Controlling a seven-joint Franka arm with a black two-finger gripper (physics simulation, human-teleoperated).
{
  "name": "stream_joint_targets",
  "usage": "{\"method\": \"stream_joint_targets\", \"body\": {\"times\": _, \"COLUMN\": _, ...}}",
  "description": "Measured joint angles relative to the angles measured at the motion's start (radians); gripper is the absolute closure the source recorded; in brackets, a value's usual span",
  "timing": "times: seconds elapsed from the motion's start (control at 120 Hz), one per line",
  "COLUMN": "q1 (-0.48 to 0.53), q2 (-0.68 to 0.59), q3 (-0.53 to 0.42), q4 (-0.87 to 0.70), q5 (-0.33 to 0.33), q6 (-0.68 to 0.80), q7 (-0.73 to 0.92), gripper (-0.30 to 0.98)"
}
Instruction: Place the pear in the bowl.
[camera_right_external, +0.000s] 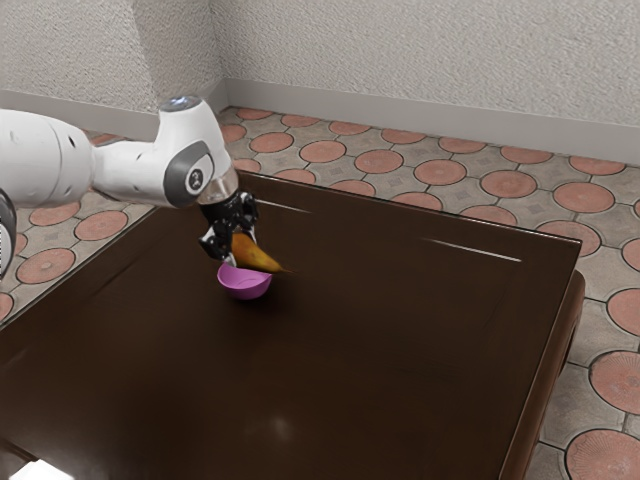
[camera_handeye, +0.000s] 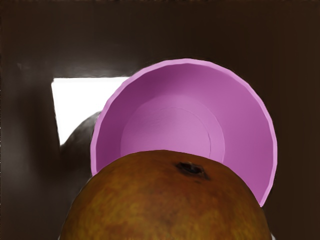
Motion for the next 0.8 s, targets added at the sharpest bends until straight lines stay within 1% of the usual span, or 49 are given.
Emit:
{"method": "stream_joint_targets", "body": {"times": 0.083, "q1": 0.023, "q2": 0.03, "q3": -0.004, "q4": 0.029, "q5": -0.01, "q6": -0.002, "q7": 0.025, "gripper": 0.34}}
{"method": "stream_joint_targets", "body": {"times": 0.192, "q1": 0.05, "q2": 0.087, "q3": -0.027, "q4": 0.087, "q5": -0.022, "q6": -0.004, "q7": 0.056, "gripper": 0.38}}
{"method": "stream_joint_targets", "body": {"times": 0.367, "q1": 0.071, "q2": 0.131, "q3": -0.043, "q4": 0.136, "q5": -0.033, "q6": -0.006, "q7": 0.103, "gripper": 0.35}}
{"method": "stream_joint_targets", "body": {"times": 0.55, "q1": 0.073, "q2": 0.131, "q3": -0.042, "q4": 0.137, "q5": -0.047, "q6": -0.003, "q7": 0.144, "gripper": 0.17}}
{"method": "stream_joint_targets", "body": {"times": 0.683, "q1": 0.074, "q2": 0.122, "q3": -0.042, "q4": 0.133, "q5": -0.05, "q6": -0.002, "q7": 0.168, "gripper": 0.09}}
{"method": "stream_joint_targets", "body": {"times": 0.733, "q1": 0.069, "q2": 0.095, "q3": -0.042, "q4": 0.107, "q5": -0.051, "q6": -0.002, "q7": 0.176, "gripper": 0.07}}
{"method": "stream_joint_targets", "body": {"times": 0.8, "q1": 0.052, "q2": 0.025, "q3": -0.034, "q4": 0.047, "q5": -0.049, "q6": -0.003, "q7": 0.186, "gripper": 0.05}}
